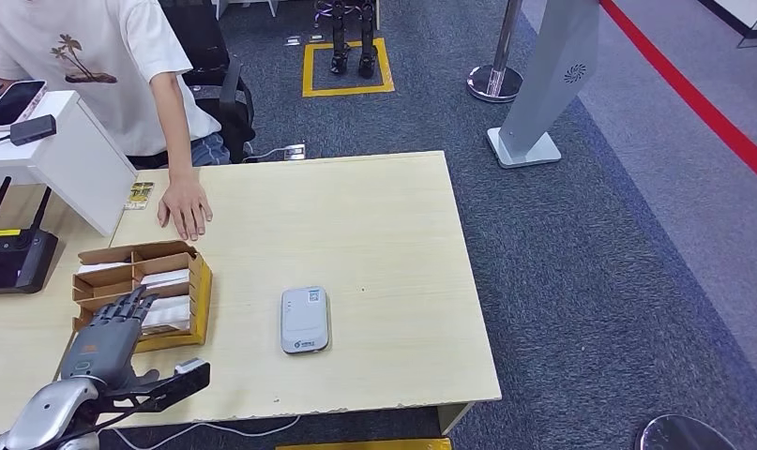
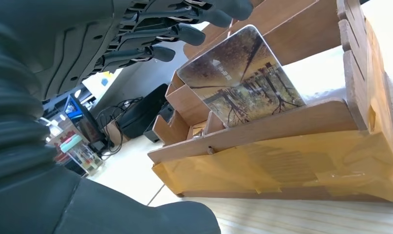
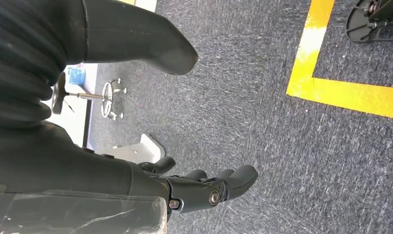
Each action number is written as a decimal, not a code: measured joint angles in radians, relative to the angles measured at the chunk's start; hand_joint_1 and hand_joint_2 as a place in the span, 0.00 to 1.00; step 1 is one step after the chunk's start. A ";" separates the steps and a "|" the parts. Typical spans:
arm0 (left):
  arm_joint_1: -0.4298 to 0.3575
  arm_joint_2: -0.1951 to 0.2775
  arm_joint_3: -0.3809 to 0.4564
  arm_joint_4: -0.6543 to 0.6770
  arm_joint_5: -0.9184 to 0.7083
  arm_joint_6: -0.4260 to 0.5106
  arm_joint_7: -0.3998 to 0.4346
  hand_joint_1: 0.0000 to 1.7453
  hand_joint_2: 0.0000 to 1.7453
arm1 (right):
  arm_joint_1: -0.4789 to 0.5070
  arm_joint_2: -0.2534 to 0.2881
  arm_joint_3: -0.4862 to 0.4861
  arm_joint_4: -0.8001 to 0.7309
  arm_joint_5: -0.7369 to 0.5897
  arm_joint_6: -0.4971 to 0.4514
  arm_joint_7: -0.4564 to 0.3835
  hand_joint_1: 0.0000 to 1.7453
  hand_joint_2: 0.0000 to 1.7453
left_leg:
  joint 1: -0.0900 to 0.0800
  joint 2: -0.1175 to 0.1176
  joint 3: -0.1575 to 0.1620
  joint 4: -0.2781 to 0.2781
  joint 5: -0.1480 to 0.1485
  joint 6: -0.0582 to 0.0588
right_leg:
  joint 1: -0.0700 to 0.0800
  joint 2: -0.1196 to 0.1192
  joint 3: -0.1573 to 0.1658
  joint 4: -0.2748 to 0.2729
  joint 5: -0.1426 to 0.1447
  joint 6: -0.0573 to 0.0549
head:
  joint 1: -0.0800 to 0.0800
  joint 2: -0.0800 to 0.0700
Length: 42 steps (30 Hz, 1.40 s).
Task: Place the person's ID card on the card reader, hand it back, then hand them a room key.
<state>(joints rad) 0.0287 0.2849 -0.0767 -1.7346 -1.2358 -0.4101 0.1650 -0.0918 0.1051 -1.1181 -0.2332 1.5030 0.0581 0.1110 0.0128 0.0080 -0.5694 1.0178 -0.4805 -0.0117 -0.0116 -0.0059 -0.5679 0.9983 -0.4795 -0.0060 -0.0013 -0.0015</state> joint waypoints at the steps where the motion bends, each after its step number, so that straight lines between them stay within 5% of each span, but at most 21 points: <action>1: -0.002 -0.001 0.000 0.000 -0.002 0.001 0.000 0.00 1.00 | 0.000 0.000 0.000 0.000 0.000 0.001 0.000 0.00 1.00 | 0.000 0.000 0.000 0.000 0.000 0.000 | 0.000 0.000 0.000 0.000 0.000 0.000 | 0.000 0.000; 42: -0.057 -0.054 0.001 0.047 -0.066 0.013 -0.012 0.00 1.00 | 0.000 0.000 0.019 0.001 0.016 0.001 0.002 0.00 1.00 | 0.000 0.000 0.000 0.000 0.000 0.000 | 0.000 0.000 0.000 0.000 0.000 0.000 | 0.000 0.000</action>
<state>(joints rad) -0.0279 0.2306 -0.0758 -1.6877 -1.3022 -0.3969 0.1533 -0.0921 0.1050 -1.0990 -0.2323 1.5186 0.0593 0.1126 0.0128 0.0080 -0.5696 1.0178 -0.4805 -0.0117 -0.0116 -0.0058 -0.5679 0.9983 -0.4795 -0.0060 -0.0015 -0.0015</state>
